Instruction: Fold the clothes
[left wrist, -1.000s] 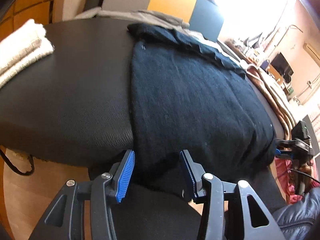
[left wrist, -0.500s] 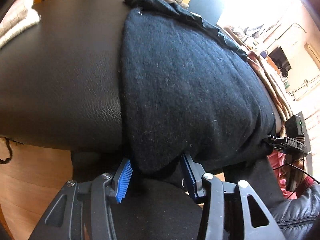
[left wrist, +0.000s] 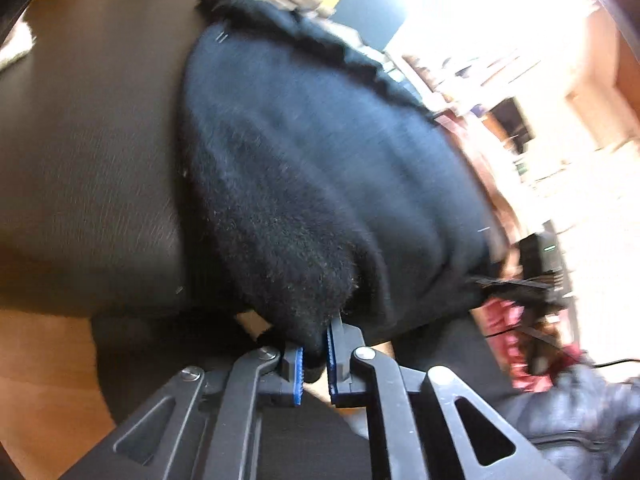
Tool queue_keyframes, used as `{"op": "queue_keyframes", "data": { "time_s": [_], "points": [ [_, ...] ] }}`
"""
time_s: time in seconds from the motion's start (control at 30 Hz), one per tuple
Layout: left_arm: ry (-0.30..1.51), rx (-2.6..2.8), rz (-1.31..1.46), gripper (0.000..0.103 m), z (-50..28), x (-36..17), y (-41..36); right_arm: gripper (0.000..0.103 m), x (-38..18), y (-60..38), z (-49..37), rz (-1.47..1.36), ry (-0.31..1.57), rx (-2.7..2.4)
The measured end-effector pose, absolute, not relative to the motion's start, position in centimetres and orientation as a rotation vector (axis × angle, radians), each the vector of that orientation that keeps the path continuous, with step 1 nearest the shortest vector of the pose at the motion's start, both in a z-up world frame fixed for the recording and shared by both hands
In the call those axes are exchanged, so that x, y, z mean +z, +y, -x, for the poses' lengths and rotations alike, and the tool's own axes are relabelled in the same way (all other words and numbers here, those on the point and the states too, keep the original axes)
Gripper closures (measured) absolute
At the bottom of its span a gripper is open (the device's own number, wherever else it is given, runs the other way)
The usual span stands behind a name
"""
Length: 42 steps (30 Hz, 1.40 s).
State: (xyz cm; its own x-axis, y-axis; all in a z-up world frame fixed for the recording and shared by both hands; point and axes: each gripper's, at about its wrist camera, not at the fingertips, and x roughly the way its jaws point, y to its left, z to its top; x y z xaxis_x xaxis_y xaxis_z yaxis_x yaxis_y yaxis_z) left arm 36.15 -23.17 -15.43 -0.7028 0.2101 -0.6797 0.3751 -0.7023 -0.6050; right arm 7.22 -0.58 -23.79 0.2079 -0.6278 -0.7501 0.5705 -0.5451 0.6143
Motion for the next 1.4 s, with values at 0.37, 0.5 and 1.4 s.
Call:
{"op": "queue_keyframes", "data": {
  "time_s": [0.37,0.5,1.4],
  "points": [
    [1.427,-2.790,-0.675,0.096,-36.1,-8.6,-28.7,0.099,-17.1,-3.2,-6.6,-1.264,-0.281,-1.359],
    [1.435,-2.862,-0.541,0.096,-33.2,-6.1,-31.5,0.099,-14.0,-4.5,-4.4,-1.169,-0.351,-1.329],
    [1.576,-2.561,-0.783,0.097,-16.4,-18.4,-46.1,0.102,-19.8,-15.3,12.4,-1.323,-0.343,-1.348]
  ]
}}
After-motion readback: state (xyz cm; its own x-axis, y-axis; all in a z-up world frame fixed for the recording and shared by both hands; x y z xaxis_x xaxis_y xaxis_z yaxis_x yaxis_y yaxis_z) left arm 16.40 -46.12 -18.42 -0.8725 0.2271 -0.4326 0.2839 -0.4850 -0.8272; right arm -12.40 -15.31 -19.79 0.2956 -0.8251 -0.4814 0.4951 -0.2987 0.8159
